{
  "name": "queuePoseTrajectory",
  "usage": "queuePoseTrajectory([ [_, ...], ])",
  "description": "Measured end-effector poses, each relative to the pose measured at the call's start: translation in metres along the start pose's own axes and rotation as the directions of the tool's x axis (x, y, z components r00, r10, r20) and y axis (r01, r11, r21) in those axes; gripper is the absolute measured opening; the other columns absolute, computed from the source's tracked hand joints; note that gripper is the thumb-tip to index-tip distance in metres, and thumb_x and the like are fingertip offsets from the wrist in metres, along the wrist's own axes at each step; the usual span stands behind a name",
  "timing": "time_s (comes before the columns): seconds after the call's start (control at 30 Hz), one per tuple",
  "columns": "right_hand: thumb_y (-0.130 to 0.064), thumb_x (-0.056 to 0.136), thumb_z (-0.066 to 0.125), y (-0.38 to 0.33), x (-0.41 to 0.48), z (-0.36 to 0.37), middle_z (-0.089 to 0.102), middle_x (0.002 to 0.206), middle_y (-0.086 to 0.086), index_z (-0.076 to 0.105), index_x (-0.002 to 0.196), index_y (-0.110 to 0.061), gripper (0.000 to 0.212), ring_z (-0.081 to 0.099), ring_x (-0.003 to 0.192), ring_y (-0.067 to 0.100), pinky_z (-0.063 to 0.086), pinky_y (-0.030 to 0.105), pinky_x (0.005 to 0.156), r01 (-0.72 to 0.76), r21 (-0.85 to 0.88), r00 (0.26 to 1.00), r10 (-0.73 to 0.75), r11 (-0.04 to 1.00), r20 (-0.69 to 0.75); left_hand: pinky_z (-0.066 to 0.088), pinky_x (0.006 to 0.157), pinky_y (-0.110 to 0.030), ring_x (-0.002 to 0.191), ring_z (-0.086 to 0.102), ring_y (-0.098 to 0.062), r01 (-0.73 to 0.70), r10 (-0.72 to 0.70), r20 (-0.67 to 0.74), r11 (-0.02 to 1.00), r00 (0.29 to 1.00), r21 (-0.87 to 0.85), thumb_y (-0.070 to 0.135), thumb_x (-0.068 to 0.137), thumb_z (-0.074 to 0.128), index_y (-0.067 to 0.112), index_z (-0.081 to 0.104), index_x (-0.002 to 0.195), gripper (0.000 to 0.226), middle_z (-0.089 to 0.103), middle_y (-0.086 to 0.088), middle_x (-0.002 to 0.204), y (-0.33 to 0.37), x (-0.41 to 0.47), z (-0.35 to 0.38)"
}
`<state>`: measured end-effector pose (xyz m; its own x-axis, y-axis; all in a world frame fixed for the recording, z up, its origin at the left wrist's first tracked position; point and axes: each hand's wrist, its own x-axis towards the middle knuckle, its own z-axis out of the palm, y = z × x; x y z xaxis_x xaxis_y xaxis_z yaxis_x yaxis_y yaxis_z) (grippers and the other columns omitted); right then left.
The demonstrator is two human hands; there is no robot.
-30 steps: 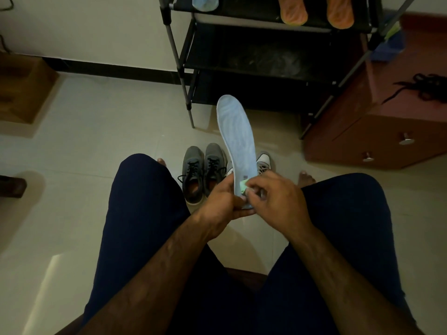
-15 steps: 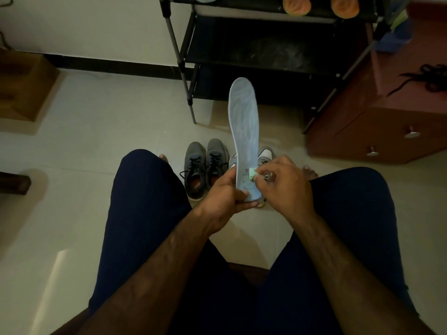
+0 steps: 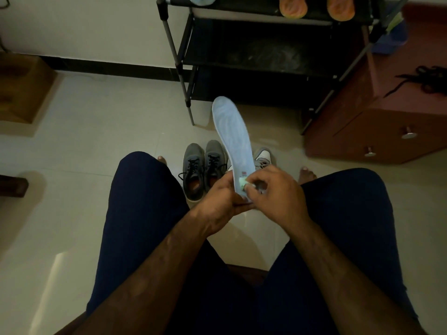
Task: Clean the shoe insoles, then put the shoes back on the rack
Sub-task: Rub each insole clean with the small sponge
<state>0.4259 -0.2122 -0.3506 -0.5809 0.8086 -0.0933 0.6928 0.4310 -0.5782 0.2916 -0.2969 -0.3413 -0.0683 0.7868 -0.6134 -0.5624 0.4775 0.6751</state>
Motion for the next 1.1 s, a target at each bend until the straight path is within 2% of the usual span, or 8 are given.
queuePoseTrajectory([
  [0.1, -0.034, 0.085, 0.08, 0.013, 0.018, -0.002, 0.071, 0.092, -0.013, 0.075, 0.088, -0.029, 0.007, 0.069, 0.081, 0.009, 0.062, 0.042, 0.072, -0.19, 0.193, 0.981, 0.196, 0.963, -0.012, 0.061, 0.089, -0.043, 0.118, 0.067, -0.035, 0.02, -0.02, 0.001, 0.999, 1.0, -0.032, -0.026, 0.084, 0.041, 0.019, 0.056, 0.141, 0.074, 0.064, -0.016, 0.134, -0.002, 0.002, 0.0],
  [0.23, -0.017, 0.083, 0.083, 0.011, 0.008, -0.001, 0.077, 0.081, -0.007, 0.077, 0.084, -0.022, 0.008, 0.075, 0.074, 0.012, 0.064, 0.045, 0.075, -0.243, 0.418, 0.969, 0.233, 0.875, 0.076, 0.061, 0.075, -0.048, 0.11, 0.068, -0.045, 0.024, -0.025, -0.062, 1.0, 0.998, -0.018, -0.023, 0.074, 0.046, 0.016, 0.054, 0.137, 0.074, 0.065, -0.02, 0.128, -0.003, 0.003, -0.007],
  [0.3, -0.015, 0.082, 0.084, 0.005, 0.002, -0.002, 0.077, 0.079, -0.007, 0.078, 0.086, -0.022, 0.01, 0.074, 0.071, 0.012, 0.064, 0.044, 0.074, -0.237, 0.445, 0.971, 0.228, 0.864, 0.075, 0.06, 0.078, -0.052, 0.109, 0.067, -0.045, 0.008, -0.009, -0.088, 1.0, 0.996, -0.01, -0.012, 0.071, 0.053, 0.012, 0.057, 0.135, 0.069, 0.067, -0.023, 0.124, 0.001, 0.007, -0.007],
  [0.4, -0.015, 0.083, 0.084, -0.002, -0.003, 0.0, 0.076, 0.074, -0.005, 0.078, 0.085, -0.022, 0.01, 0.072, 0.065, 0.014, 0.064, 0.039, 0.067, -0.207, 0.486, 0.977, 0.201, 0.849, 0.066, 0.053, 0.095, -0.063, 0.11, 0.063, -0.05, -0.056, 0.051, -0.124, 0.998, 0.991, -0.04, -0.001, 0.059, 0.06, 0.009, 0.059, 0.133, 0.075, 0.065, -0.03, 0.124, 0.006, 0.01, -0.005],
  [0.57, -0.011, 0.083, 0.08, -0.008, -0.011, 0.003, 0.069, 0.08, -0.008, 0.071, 0.1, -0.026, 0.024, 0.061, 0.06, 0.001, 0.056, 0.021, 0.061, -0.139, 0.466, 0.989, 0.144, 0.874, 0.025, 0.054, 0.093, -0.049, 0.112, 0.066, -0.041, -0.083, 0.075, -0.089, 0.992, 0.993, -0.093, -0.023, 0.074, 0.041, 0.007, 0.057, 0.138, 0.073, 0.066, -0.023, 0.13, 0.006, 0.013, -0.012],
  [0.73, -0.019, 0.083, 0.076, -0.006, -0.008, 0.008, 0.073, 0.095, -0.013, 0.077, 0.103, -0.027, 0.022, 0.067, 0.076, 0.006, 0.061, 0.036, 0.071, -0.015, 0.282, 0.994, 0.045, 0.959, -0.098, 0.056, 0.091, -0.045, 0.105, 0.066, -0.038, -0.09, 0.09, -0.01, 0.986, 0.996, -0.139, -0.027, 0.074, 0.04, 0.001, 0.058, 0.136, 0.07, 0.065, -0.03, 0.122, 0.005, 0.01, -0.009],
  [0.9, -0.022, 0.087, 0.074, -0.001, 0.015, -0.004, 0.071, 0.104, -0.003, 0.077, 0.109, -0.026, 0.023, 0.067, 0.086, 0.015, 0.06, 0.042, 0.077, -0.044, 0.194, 0.97, 0.088, 0.98, -0.228, 0.052, 0.084, -0.038, 0.098, 0.062, -0.032, -0.047, 0.049, 0.018, 0.995, 0.999, -0.089, -0.014, 0.061, 0.053, -0.001, 0.059, 0.133, 0.074, 0.066, -0.017, 0.107, 0.0, 0.005, -0.007],
  [1.1, -0.024, 0.086, 0.072, -0.004, -0.007, 0.002, 0.067, 0.101, -0.004, 0.077, 0.11, -0.027, 0.025, 0.065, 0.081, 0.015, 0.058, 0.039, 0.074, 0.003, 0.121, 0.992, 0.012, 0.993, -0.126, 0.055, 0.083, -0.039, 0.093, 0.066, -0.032, -0.052, 0.056, 0.027, 0.99, 0.998, -0.127, -0.021, 0.068, 0.047, -0.002, 0.057, 0.135, 0.07, 0.068, -0.02, 0.103, -0.004, 0.007, -0.008],
])
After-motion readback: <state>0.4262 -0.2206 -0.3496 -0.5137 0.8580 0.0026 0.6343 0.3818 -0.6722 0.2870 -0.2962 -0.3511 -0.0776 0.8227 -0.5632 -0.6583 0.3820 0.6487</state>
